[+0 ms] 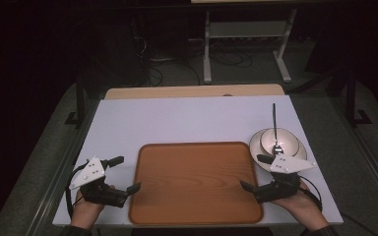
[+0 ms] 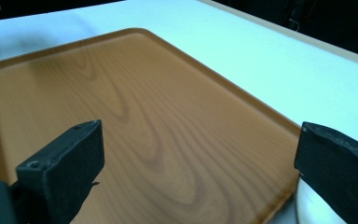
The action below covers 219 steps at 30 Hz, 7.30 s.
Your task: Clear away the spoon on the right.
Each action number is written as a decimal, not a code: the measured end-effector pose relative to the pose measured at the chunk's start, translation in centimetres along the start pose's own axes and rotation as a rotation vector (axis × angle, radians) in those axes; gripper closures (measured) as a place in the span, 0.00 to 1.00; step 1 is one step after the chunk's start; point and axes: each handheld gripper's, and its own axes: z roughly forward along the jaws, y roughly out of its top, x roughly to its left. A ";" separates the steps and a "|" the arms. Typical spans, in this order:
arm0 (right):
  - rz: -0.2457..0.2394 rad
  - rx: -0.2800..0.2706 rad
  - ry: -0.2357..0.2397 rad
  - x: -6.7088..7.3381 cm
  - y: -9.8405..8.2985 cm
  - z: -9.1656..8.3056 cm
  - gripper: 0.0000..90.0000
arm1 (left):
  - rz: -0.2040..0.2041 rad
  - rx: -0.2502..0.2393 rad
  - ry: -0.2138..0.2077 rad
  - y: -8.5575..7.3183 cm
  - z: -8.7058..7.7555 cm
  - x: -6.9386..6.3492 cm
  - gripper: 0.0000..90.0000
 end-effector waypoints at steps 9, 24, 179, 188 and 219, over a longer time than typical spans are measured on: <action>0.007 0.007 -0.023 -1.1 0.6 0.2 0.01 | -0.002 0.001 -0.001 0.0 0.1 0.1 0.00; 0.028 -0.004 -0.035 -2.4 1.4 0.0 0.01 | -0.003 -0.003 -0.002 0.0 0.1 0.0 0.00; 0.295 0.218 -0.451 -17.0 1.5 -1.4 0.99 | -0.019 -0.012 0.009 -0.1 -0.3 0.2 0.00; 0.301 0.225 -0.462 -16.7 0.9 -2.5 0.99 | -0.020 -0.014 0.012 -0.1 -0.3 0.2 0.00; 0.326 0.058 -0.509 -12.3 0.5 -7.0 0.50 | -0.021 -0.018 0.017 -0.1 -0.5 0.2 0.00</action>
